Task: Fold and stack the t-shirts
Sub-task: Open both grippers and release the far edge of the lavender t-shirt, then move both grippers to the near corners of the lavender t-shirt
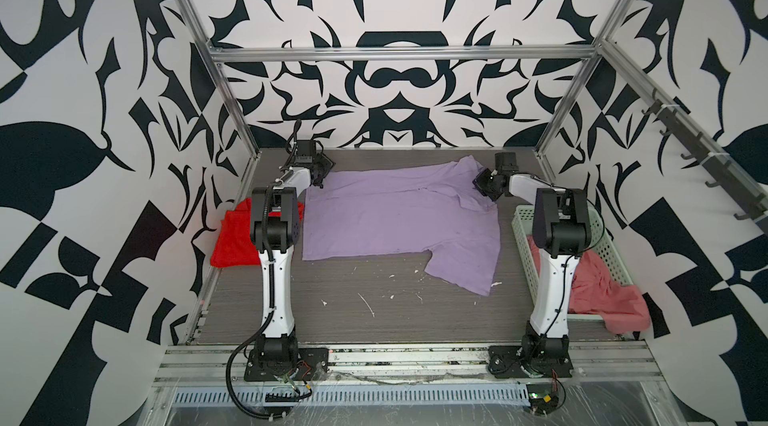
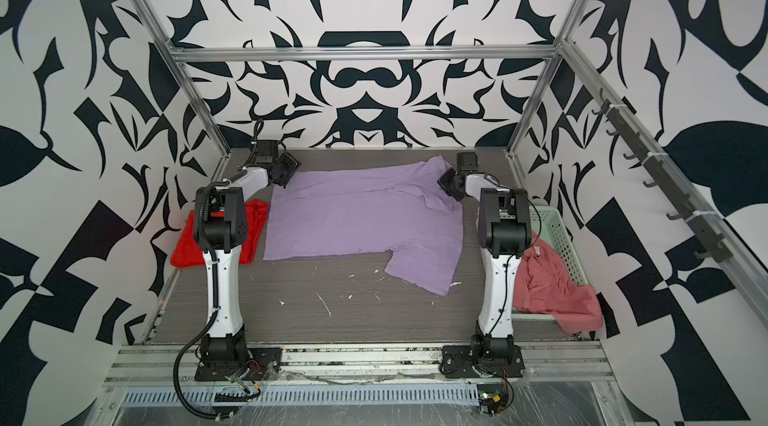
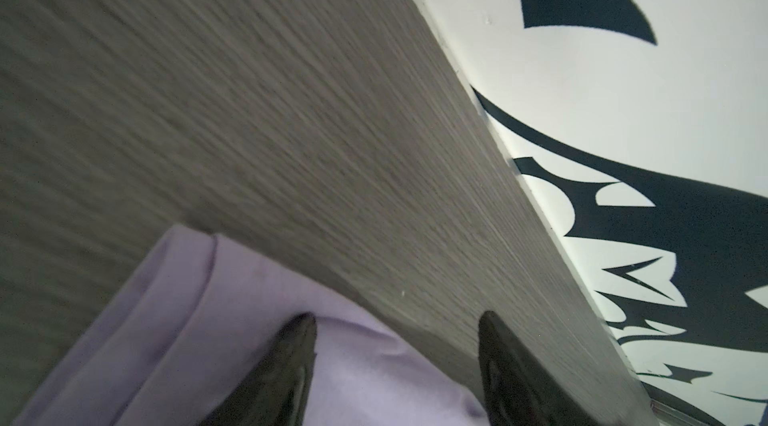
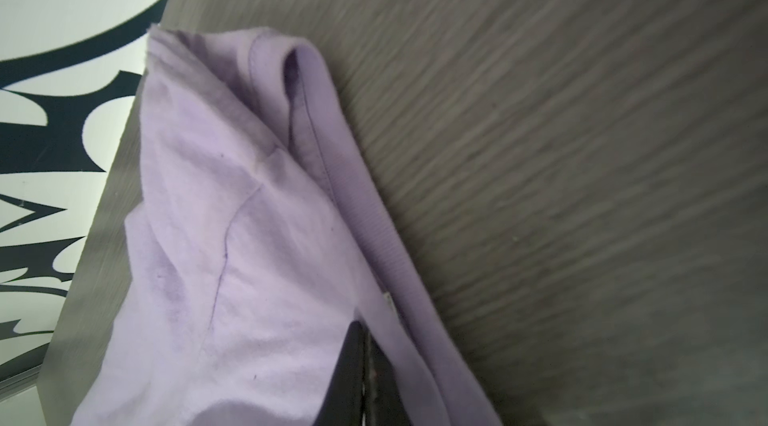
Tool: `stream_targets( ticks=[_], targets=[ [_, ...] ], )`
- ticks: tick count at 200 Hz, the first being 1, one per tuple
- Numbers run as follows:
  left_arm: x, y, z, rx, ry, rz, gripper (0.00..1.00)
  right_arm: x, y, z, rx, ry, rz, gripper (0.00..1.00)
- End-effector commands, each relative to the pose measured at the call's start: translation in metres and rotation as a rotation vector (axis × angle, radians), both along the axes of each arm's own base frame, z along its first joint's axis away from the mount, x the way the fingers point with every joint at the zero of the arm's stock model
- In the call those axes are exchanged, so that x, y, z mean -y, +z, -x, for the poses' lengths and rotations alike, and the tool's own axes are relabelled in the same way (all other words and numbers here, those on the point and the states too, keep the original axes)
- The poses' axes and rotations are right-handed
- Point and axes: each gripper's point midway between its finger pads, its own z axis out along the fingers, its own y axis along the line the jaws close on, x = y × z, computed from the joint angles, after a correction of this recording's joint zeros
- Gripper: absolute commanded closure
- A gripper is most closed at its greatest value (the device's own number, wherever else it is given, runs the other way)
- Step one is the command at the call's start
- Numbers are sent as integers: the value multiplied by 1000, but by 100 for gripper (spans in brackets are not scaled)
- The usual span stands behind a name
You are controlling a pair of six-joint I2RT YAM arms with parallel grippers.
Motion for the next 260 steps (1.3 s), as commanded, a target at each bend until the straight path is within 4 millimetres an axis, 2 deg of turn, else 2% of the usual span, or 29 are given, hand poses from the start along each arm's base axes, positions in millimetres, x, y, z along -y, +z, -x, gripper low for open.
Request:
stream_targets(
  ticks=[1, 30, 47, 63, 89, 104, 112, 114, 129, 141, 166, 190, 194, 202, 206, 232, 260],
  targets=[
    [-7, -57, 16, -144, 46, 13, 35, 10, -6, 18, -54, -33, 40, 92],
    [-4, -51, 11, -121, 42, 34, 35, 13, -7, 38, -86, -45, 54, 92],
    [5, -27, 3, -49, -2, 66, 34, 20, 3, 43, -60, -39, 65, 92],
    [11, 9, -4, 43, -53, 69, 33, 27, 27, 38, 1, -22, 73, 91],
    [13, 70, 0, 160, -123, 32, 30, 31, 88, 28, 116, 31, 118, 86],
    [10, 98, 14, 193, -141, 1, 27, 26, 116, 30, 160, 84, 130, 75],
    [7, 109, 24, 204, -148, -15, 26, 23, 130, 32, 178, 108, 129, 72],
    [6, 114, 26, 208, -149, -20, 23, 23, 131, 34, 178, 112, 129, 72],
    [0, 123, 52, 181, -151, -54, 18, 20, 146, 47, 179, 125, 129, 68],
    [-6, 120, 78, 120, -146, -87, 18, 16, 151, 64, 158, 129, 107, 65],
    [-22, 93, 145, -77, -122, -171, 18, 0, 150, 110, 100, 140, 58, 60],
    [-34, 68, 207, -232, -139, -213, 18, -6, 131, 162, 34, 98, 80, 58],
    [-35, 66, 217, -251, -144, -213, 18, -6, 127, 171, 26, 90, 79, 53],
    [-34, 60, 235, -283, -164, -209, 18, -9, 120, 187, 13, 77, 71, 52],
    [-33, 57, 244, -298, -174, -208, 18, -10, 117, 195, 7, 70, 68, 47],
    [-35, 38, 294, -387, -189, -209, 18, -22, 105, 238, -30, 57, 70, 39],
    [-42, 17, 331, -452, -180, -186, 21, -37, 86, 276, -107, 61, 84, 36]
  ],
)
